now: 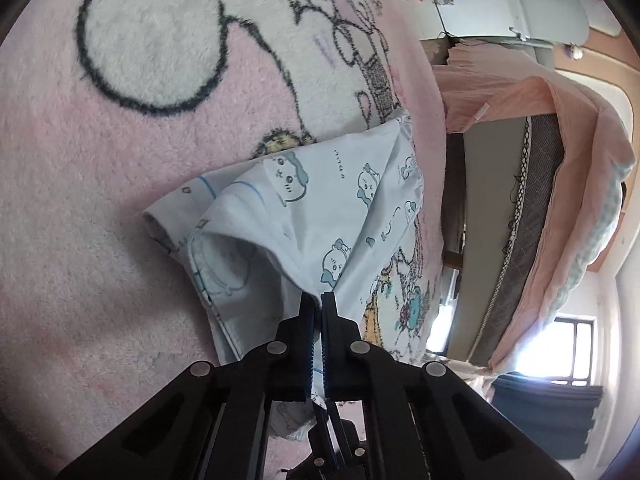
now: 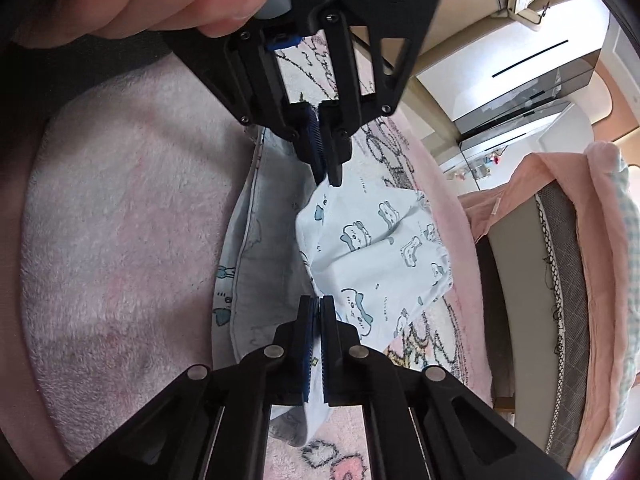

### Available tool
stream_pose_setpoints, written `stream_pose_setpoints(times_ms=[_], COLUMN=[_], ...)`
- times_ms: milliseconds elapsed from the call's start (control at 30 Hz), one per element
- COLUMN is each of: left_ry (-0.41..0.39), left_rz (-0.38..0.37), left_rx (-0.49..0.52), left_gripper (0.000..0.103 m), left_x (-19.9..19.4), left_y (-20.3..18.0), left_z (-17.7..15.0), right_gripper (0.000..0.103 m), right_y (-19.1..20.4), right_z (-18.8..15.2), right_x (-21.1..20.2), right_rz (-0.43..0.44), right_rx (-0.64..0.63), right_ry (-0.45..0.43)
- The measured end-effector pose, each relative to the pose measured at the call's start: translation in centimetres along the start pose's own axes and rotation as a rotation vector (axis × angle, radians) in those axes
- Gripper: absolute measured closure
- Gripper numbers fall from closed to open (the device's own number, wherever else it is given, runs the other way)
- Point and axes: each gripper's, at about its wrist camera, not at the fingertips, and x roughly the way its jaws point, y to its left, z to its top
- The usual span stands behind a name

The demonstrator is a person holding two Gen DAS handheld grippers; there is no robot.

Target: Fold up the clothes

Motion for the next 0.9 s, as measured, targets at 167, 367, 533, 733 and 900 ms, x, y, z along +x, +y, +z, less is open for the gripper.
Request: stream_pose_setpoints(times_ms=[167,367,533,733,900], left_ry=[-0.066,-0.078,-0.081,-0.087,-0.124], left_rz=[0.126,0.180,0.215,0.290,0.378], left_rx=[0.064,0.113,0.149,0.196,0.207], left_gripper=[0.101,0.101,0.101,0.101,0.100], left_x=[-1.8,-2.9,-3.1,-3.2,-4.1], left_y=[-0.3,-0.2,-0.6,-1.1,-1.0], left_z=[-0.2,-0.7,-1.3,-2.1,-2.2], right_gripper=[0.103,0.103,0.103,0.102,0.092], right_y=[0.1,1.2,1.6,2.0,2.7], right_z=[0.1,-0.3,-0.6,-0.8,-1.0], right_x=[-0.8,-1.1,-0.9,-0.5,-0.6], right_rz=[0.046,0.112,0.141,0.146,0.127], right_rx=[0.019,-0.011,-0.012,-0.043,-0.101], right_ry=[-0.021,-0.026,-0.005,0.019,0.023])
